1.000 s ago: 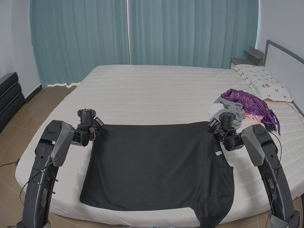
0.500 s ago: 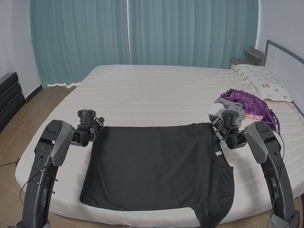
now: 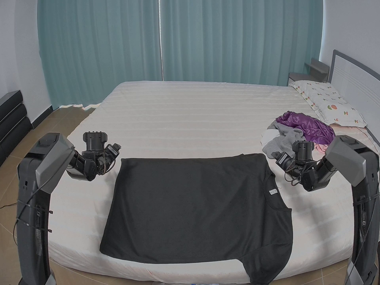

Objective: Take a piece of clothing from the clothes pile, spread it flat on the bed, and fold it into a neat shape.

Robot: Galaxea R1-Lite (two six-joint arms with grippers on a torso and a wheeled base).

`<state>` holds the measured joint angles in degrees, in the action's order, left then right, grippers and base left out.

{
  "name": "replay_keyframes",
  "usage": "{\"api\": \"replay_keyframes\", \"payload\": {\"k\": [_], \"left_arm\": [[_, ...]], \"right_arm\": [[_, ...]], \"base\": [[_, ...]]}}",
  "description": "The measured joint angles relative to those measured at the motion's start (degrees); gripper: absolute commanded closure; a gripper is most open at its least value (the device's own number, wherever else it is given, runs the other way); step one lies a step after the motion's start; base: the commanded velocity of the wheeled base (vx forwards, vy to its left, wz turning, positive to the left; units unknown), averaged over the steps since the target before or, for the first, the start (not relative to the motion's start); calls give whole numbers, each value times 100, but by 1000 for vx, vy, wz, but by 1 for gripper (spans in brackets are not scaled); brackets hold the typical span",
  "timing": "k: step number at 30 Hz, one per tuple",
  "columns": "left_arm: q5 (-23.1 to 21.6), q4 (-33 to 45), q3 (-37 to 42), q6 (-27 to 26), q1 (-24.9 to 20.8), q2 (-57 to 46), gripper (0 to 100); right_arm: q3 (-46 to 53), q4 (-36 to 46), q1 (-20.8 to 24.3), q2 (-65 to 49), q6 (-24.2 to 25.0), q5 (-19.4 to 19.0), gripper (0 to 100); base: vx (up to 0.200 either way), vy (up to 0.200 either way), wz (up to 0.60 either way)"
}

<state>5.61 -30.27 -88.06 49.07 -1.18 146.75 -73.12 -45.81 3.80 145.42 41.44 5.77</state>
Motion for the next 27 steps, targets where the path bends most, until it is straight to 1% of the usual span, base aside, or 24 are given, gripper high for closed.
{"api": "replay_keyframes", "payload": {"k": [7,14,17,22,24,26,27], "left_arm": [[-227,-462,1729,74,-38,-931,0],[-413,-1002,3576,182,-250,-1794,0],[-482,-1259,4339,272,-366,-2100,0],[-636,-1684,5521,425,-562,-2555,0],[-719,-1836,5893,479,-631,-2690,0],[-803,-1960,6203,521,-694,-2804,0],[-842,-2025,6327,542,-722,-2854,0]], "right_arm": [[1965,-499,126,-1041,288,-354,0],[3969,-1487,269,-1786,655,-833,0],[4843,-2044,330,-1985,802,-1044,0],[6262,-3272,421,-2111,1053,-1362,0],[6673,-3783,440,-2100,1196,-1463,0],[6944,-4090,451,-2068,1345,-1545,0],[7021,-4205,460,-2048,1434,-1584,0]], "base": [[0,0,0],[0,0,0],[-200,0,0],[-200,0,0],[-200,0,0],[-200,0,0],[0,0,0]]}}
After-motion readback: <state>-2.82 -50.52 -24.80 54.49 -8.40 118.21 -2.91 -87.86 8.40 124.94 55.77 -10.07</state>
